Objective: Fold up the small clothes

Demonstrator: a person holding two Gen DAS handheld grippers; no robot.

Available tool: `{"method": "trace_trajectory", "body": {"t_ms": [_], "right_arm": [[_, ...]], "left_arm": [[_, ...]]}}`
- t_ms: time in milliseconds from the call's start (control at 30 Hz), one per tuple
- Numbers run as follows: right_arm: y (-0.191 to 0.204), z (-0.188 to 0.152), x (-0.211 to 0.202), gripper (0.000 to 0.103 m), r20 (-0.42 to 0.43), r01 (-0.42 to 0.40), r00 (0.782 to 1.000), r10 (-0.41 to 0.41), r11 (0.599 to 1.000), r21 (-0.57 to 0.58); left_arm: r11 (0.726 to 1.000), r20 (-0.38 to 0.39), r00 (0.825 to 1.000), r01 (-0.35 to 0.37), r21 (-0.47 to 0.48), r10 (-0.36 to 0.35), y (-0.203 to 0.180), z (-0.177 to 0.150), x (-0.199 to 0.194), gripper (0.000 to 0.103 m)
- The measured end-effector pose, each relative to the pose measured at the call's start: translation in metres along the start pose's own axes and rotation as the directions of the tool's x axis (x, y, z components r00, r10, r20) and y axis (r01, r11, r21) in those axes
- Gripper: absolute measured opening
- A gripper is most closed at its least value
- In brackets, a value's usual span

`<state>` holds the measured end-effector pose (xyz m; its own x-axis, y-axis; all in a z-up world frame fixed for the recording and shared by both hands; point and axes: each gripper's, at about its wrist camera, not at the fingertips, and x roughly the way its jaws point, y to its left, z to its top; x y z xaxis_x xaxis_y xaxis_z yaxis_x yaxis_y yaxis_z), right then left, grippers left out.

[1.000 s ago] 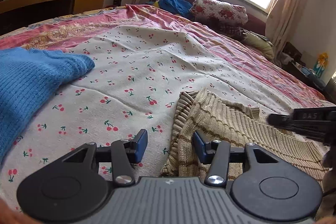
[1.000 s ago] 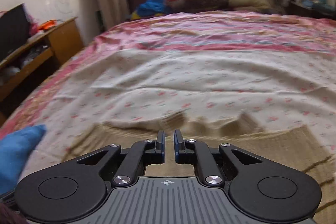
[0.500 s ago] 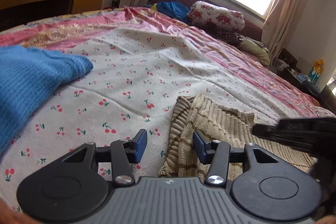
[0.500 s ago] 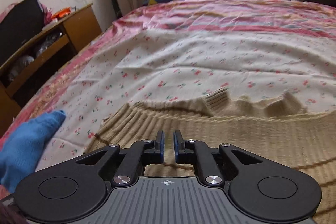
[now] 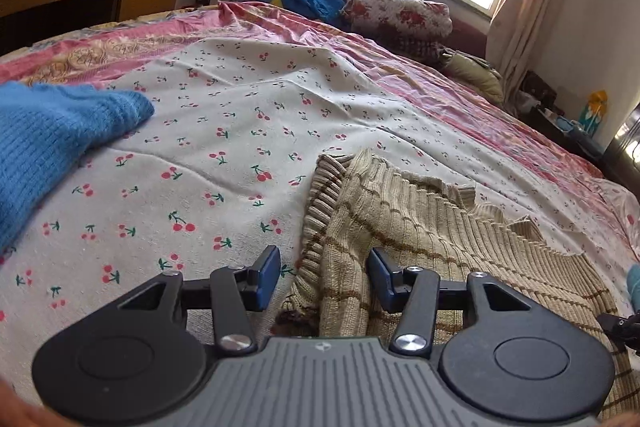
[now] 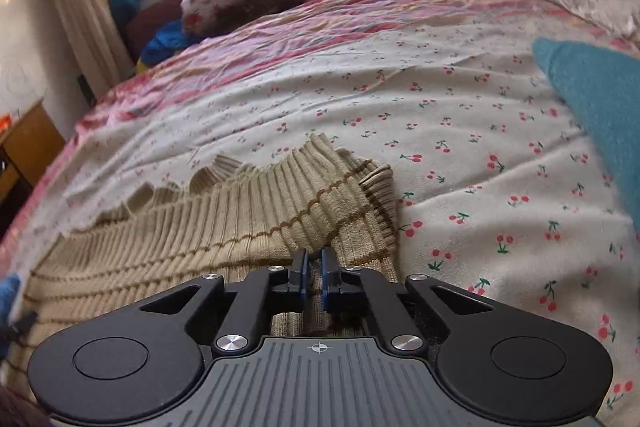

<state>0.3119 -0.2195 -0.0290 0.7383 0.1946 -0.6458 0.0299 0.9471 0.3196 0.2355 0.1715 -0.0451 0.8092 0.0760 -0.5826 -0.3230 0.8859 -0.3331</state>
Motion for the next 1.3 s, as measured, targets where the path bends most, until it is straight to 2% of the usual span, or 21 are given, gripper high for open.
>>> {"method": "trace_trajectory", "body": {"t_ms": [133, 200, 267, 333, 433, 567, 633, 767, 1000, 1300], "right_arm": [[0.016, 0.0, -0.015, 0.016, 0.055, 0.007, 0.999, -0.003, 0.997, -0.07], [0.016, -0.002, -0.02, 0.016, 0.072, 0.013, 0.997, -0.007, 0.996, -0.083], [0.012, -0.005, -0.013, 0.016, 0.044, 0.049, 0.998, -0.045, 0.995, -0.089], [0.008, -0.008, -0.004, 0.009, 0.025, 0.082, 0.996, -0.08, 0.991, -0.109], [0.017, -0.007, -0.012, 0.012, 0.047, 0.095, 0.995, -0.089, 0.987, -0.131], [0.035, -0.01, -0.027, 0.016, 0.085, 0.077, 0.994, -0.062, 0.978, -0.193], [0.041, -0.014, -0.027, 0.016, 0.068, 0.062, 0.997, -0.048, 0.975, -0.212], [0.041, -0.025, -0.01, 0.016, 0.004, 0.077, 0.997, -0.078, 0.974, -0.213], [0.05, -0.024, -0.023, 0.016, 0.04, 0.101, 0.995, -0.095, 0.971, -0.217], [0.034, -0.03, -0.041, 0.016, 0.103, 0.14, 0.987, -0.123, 0.975, -0.173]], "left_arm": [[1.0, 0.005, 1.0, -0.004, 0.003, 0.004, -0.001, 0.0, -0.002, 0.055], [1.0, 0.0, 1.0, -0.001, -0.001, 0.001, 0.0, 0.001, -0.002, 0.055], [1.0, -0.004, 1.0, 0.0, -0.002, 0.0, 0.0, 0.002, -0.002, 0.055], [1.0, -0.008, 1.0, 0.0, 0.002, 0.0, 0.0, 0.002, -0.002, 0.055], [1.0, -0.013, 1.0, -0.003, 0.007, 0.003, 0.0, 0.003, -0.001, 0.055], [1.0, -0.015, 1.0, -0.011, 0.021, 0.012, -0.003, 0.003, -0.003, 0.055], [1.0, -0.016, 1.0, -0.012, 0.022, 0.012, -0.002, 0.004, -0.004, 0.055], [1.0, -0.024, 1.0, -0.012, 0.024, 0.012, -0.001, 0.004, -0.004, 0.055], [0.999, -0.022, 1.0, -0.02, 0.046, 0.021, -0.003, 0.004, -0.007, 0.055], [0.999, -0.024, 0.999, -0.022, 0.048, 0.023, -0.002, 0.005, -0.008, 0.055]]}}
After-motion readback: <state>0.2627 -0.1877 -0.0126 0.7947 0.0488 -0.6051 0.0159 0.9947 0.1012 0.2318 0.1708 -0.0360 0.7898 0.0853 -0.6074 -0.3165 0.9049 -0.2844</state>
